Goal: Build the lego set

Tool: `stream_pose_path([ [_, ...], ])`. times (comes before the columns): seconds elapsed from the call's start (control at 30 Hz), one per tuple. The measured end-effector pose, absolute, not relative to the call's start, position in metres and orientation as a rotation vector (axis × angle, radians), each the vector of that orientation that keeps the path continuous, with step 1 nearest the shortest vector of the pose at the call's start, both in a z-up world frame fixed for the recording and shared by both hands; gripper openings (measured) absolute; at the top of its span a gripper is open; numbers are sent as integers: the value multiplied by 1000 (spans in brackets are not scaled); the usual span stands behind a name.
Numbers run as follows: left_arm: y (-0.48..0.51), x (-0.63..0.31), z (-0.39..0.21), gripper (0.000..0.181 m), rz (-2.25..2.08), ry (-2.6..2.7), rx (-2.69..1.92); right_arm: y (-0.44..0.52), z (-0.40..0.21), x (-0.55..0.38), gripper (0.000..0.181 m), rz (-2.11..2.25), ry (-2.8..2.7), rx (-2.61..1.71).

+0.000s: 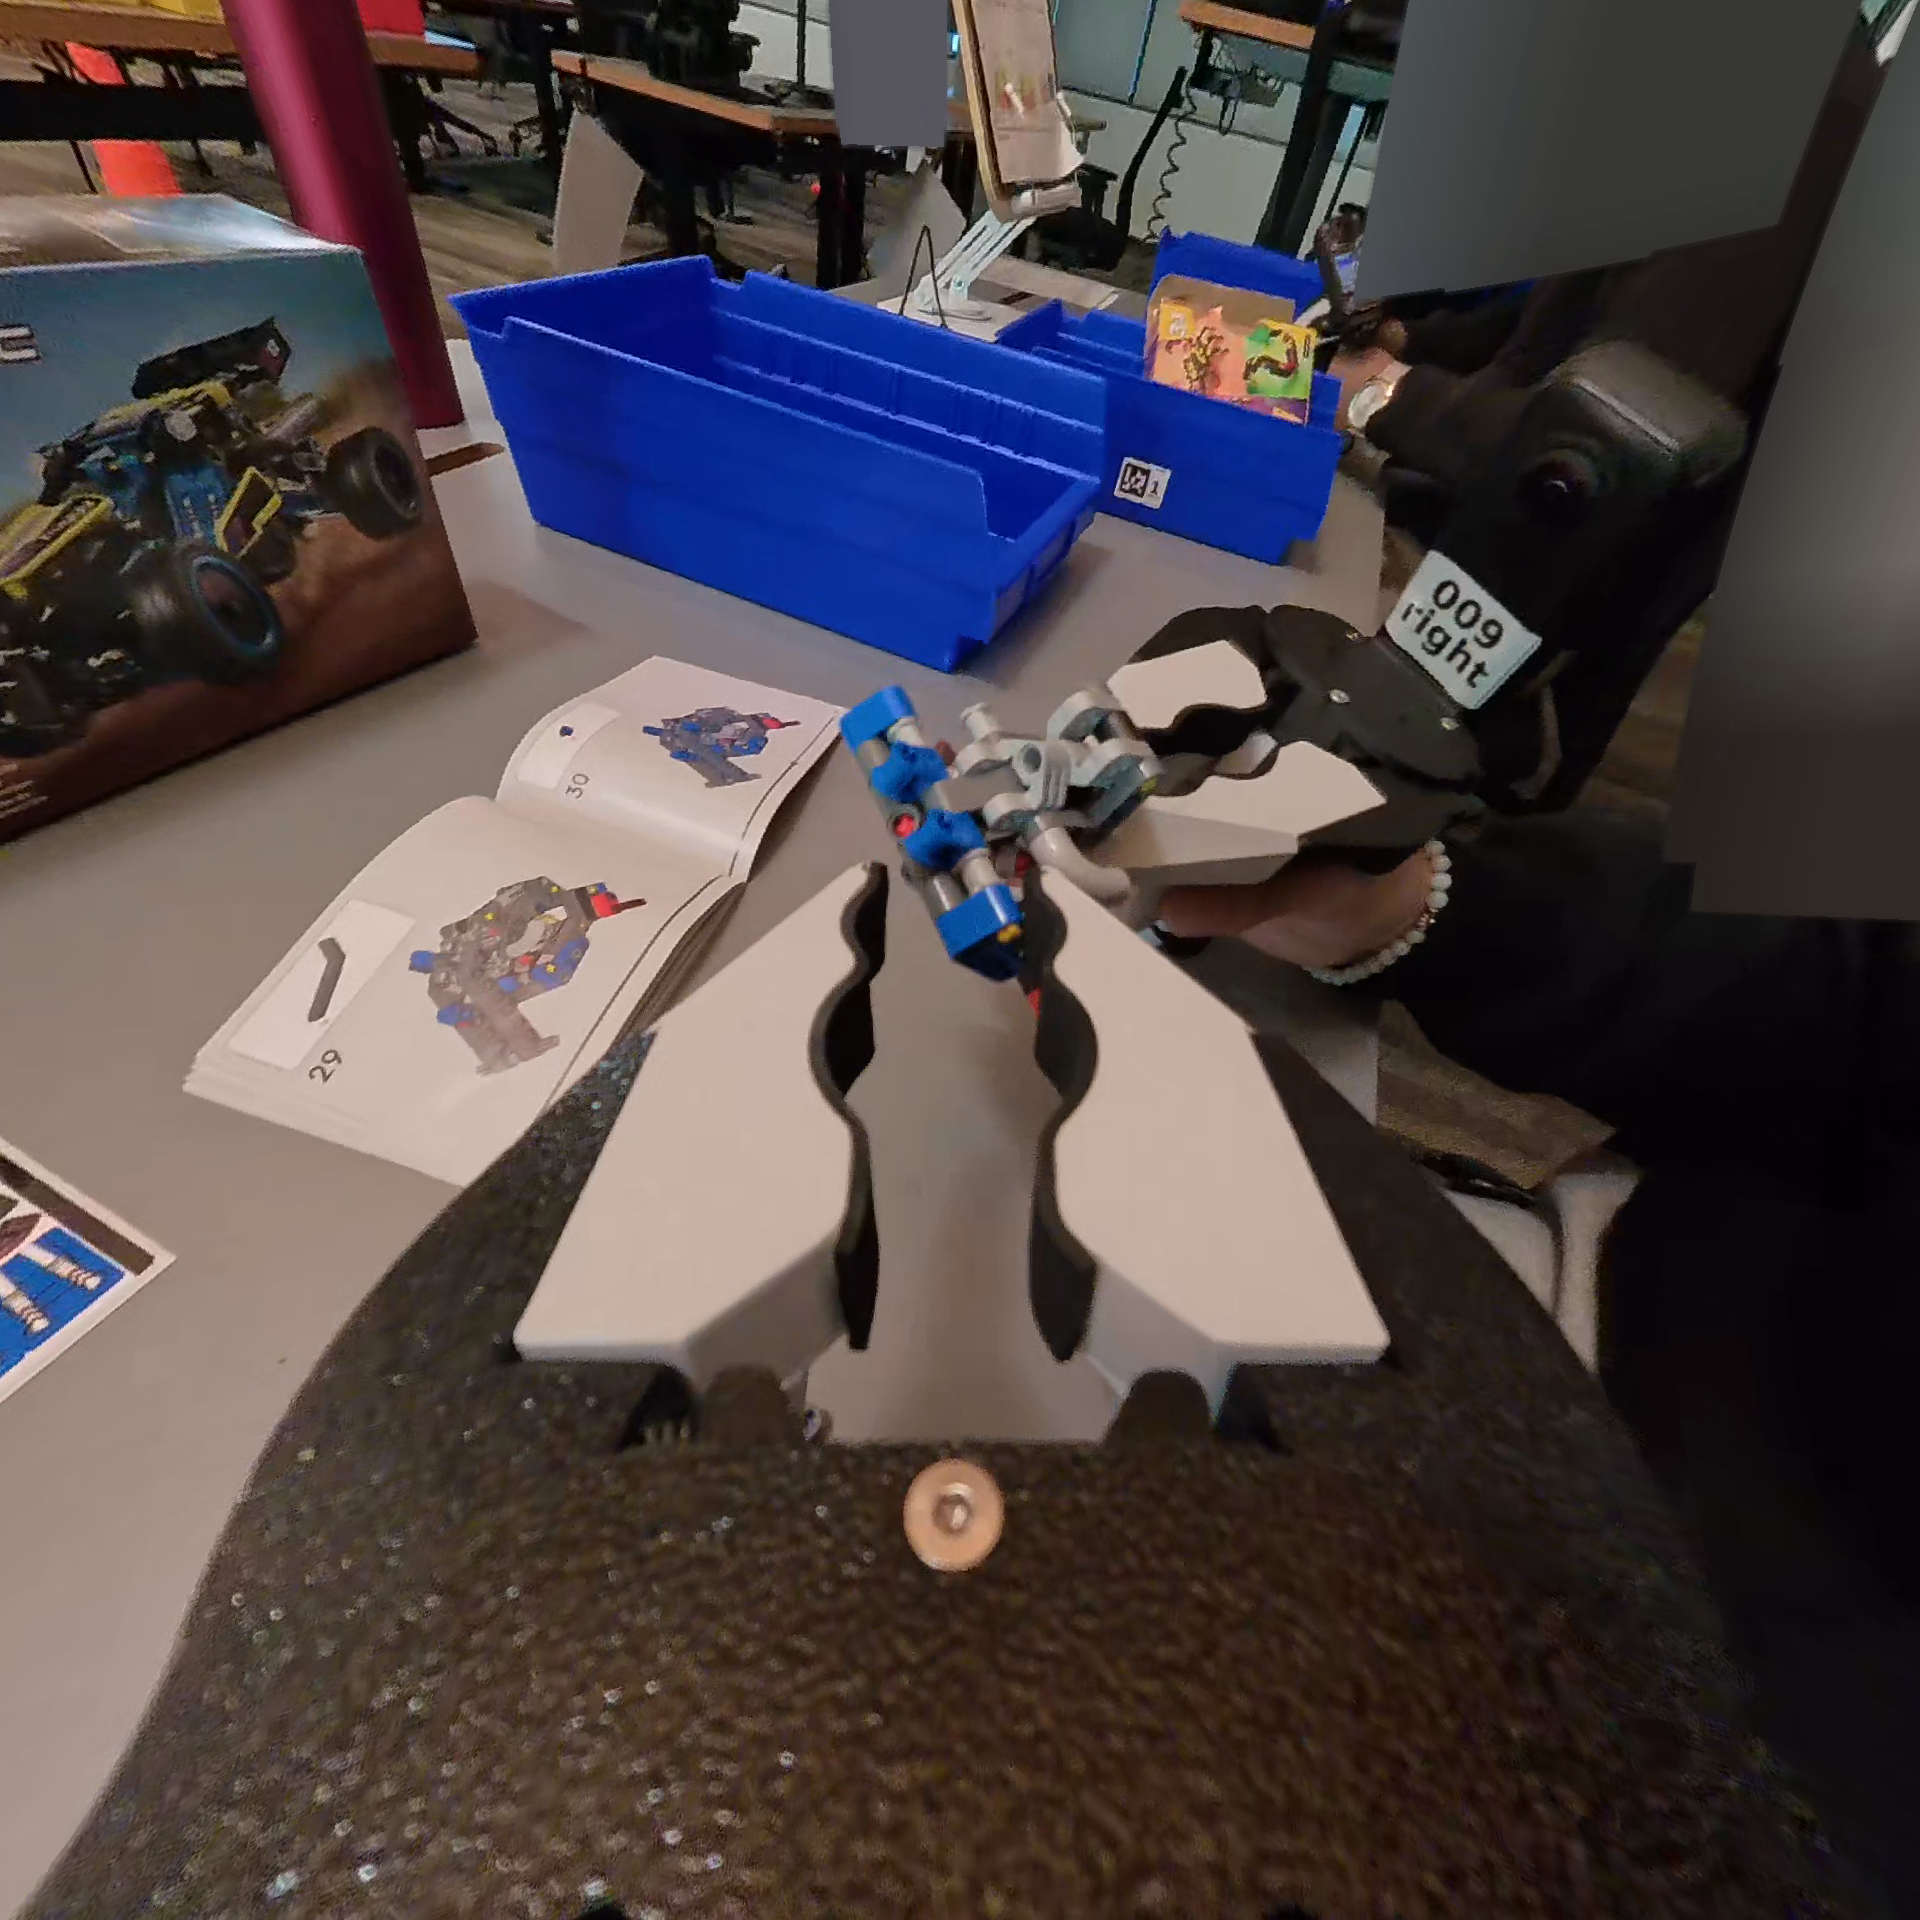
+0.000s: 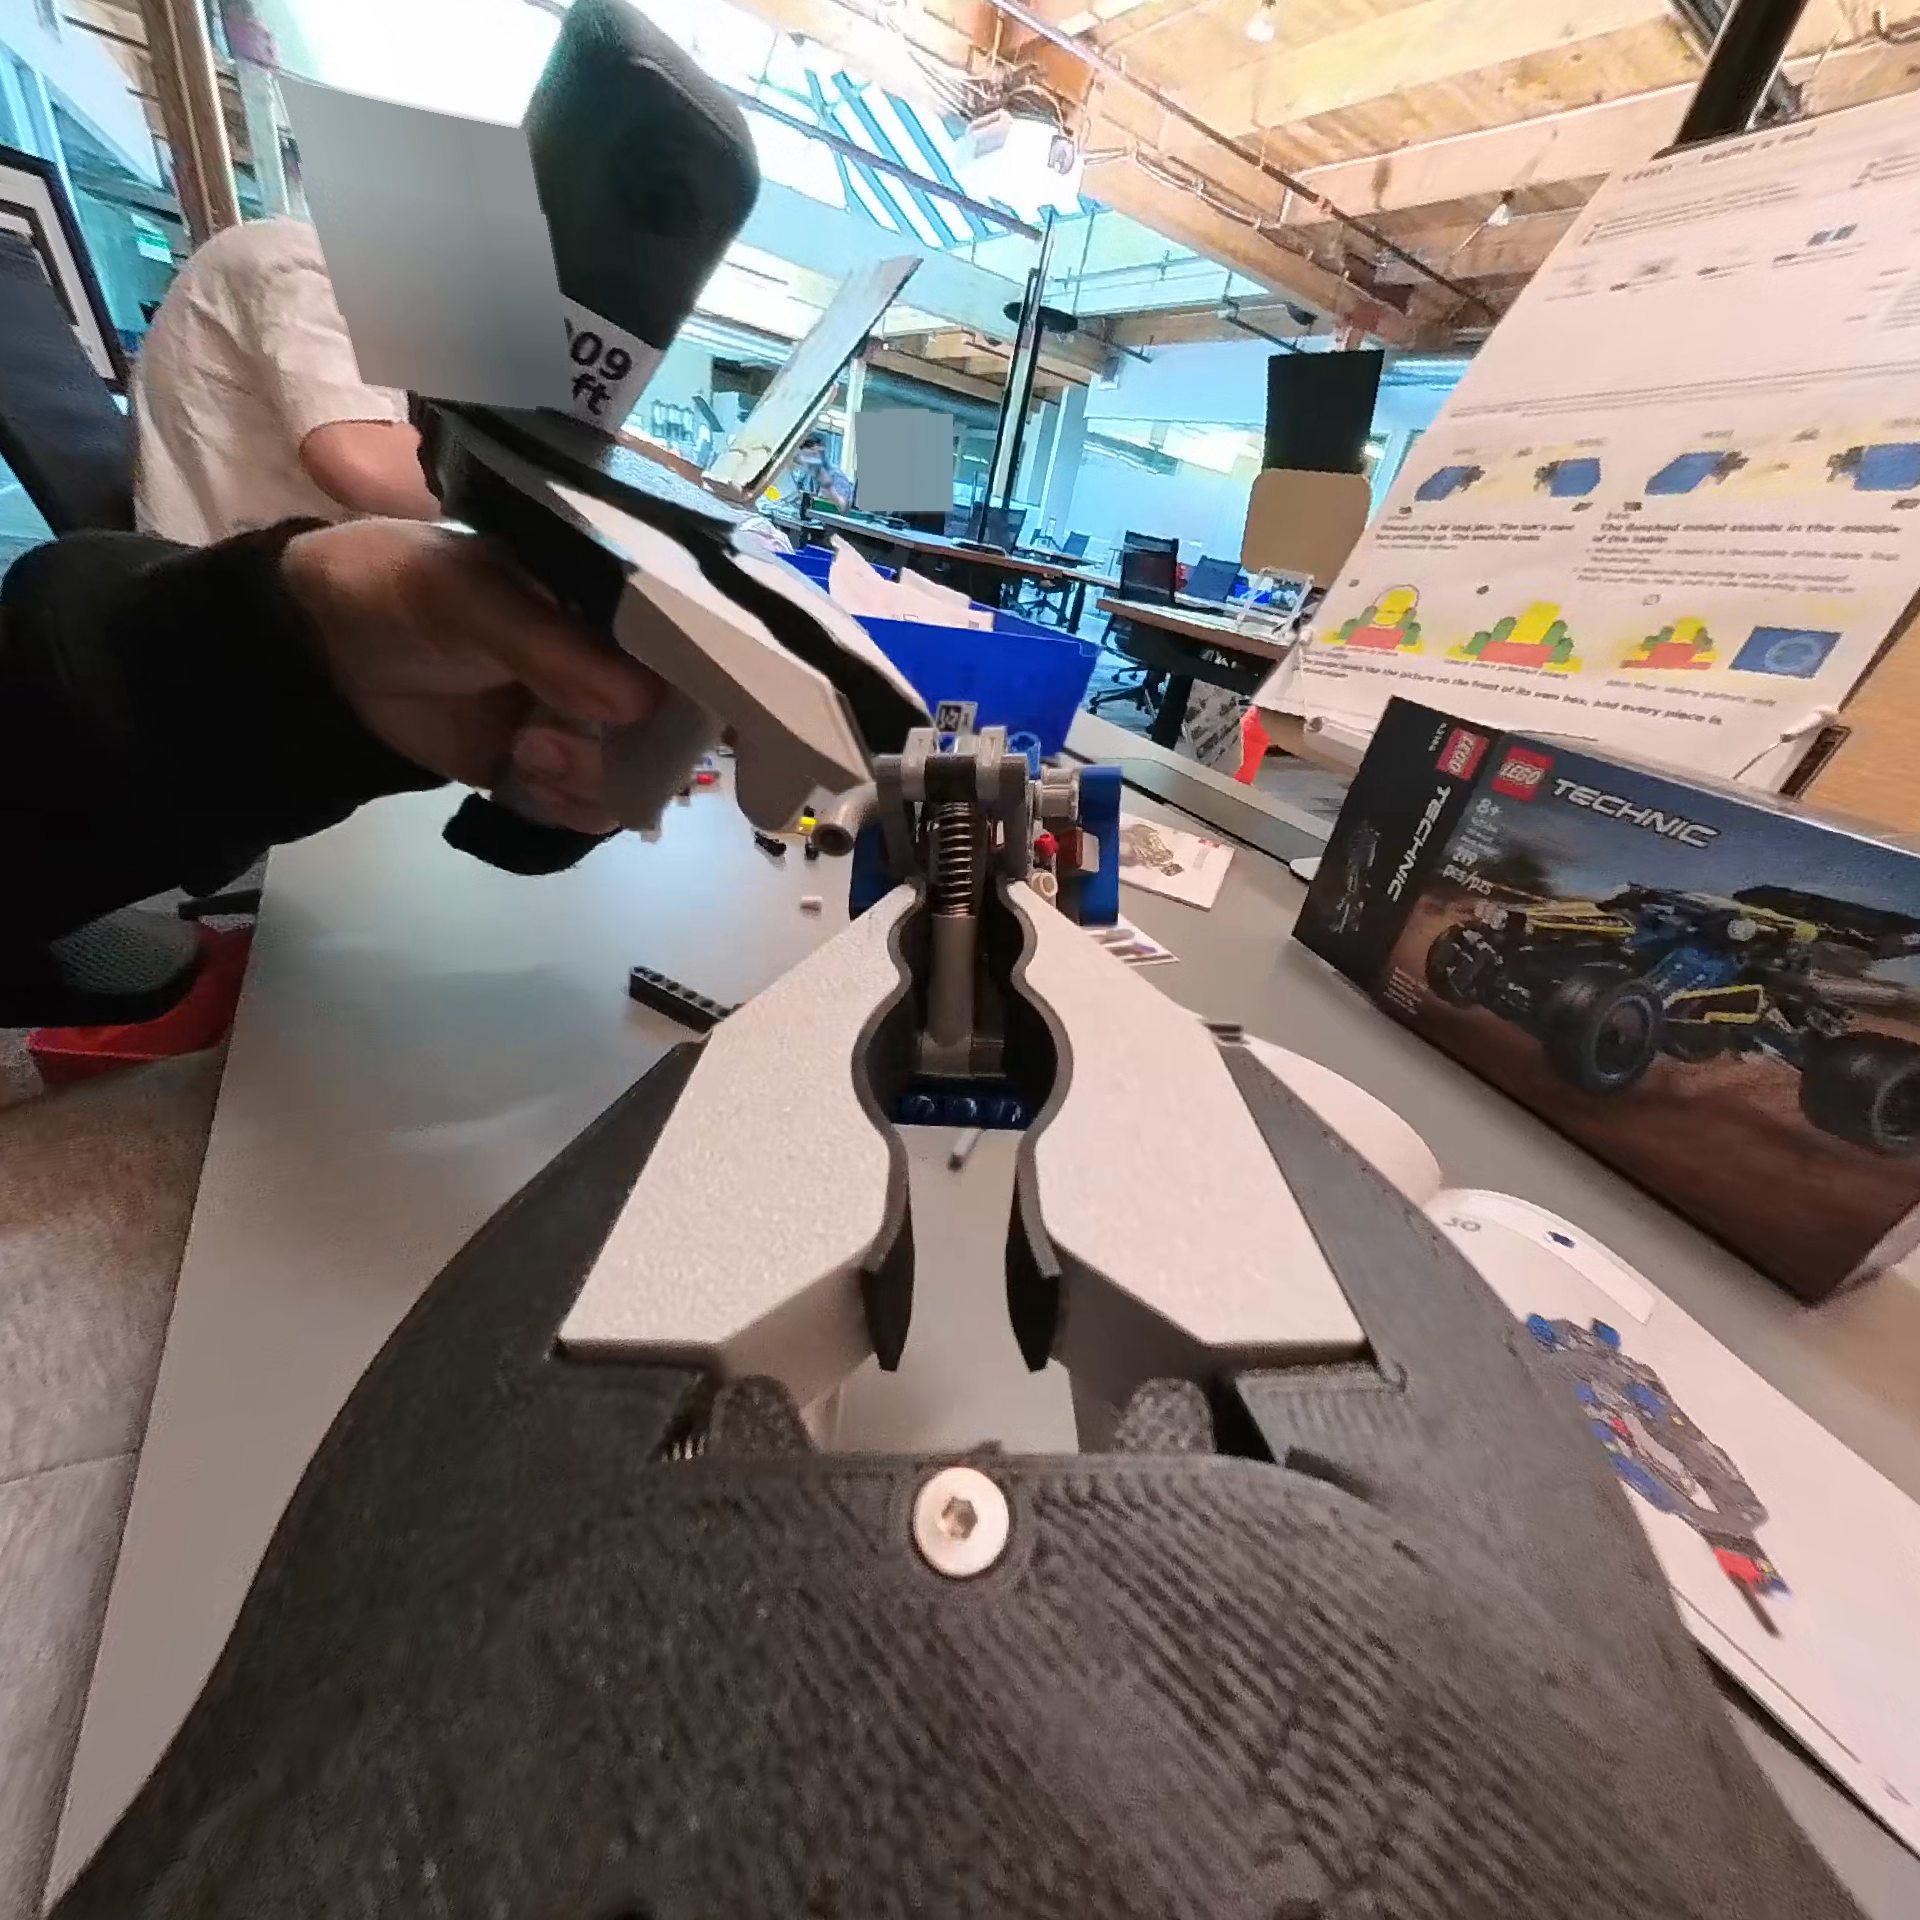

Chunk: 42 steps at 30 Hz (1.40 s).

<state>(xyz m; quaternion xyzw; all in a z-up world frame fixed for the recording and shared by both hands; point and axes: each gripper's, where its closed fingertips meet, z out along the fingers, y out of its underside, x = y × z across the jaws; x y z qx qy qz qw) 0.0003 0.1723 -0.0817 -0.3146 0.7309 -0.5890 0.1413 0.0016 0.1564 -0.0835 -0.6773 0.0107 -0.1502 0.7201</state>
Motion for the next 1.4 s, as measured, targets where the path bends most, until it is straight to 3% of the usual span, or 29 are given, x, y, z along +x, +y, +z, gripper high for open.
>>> stream_pose_path([
  [0.2, 172, 4, -78, 8, -1509, 2020, -672, 160, -87, 1, 7, -347, 27, -1522],
  [0.53, 175, 7, -82, 10, -1088, 1960, -275, 163, -92, 3, 7, -263, 91, -1566],
  [1.17, 170, 1, -63, 13, -1297, 1909, -443, 158, -76, 4, 7, -204, 152, -1427],
  [1.4, 171, 3, -61, 16, -1168, 1853, -369, 157, -74, 4, 7, -203, 153, -1413],
])
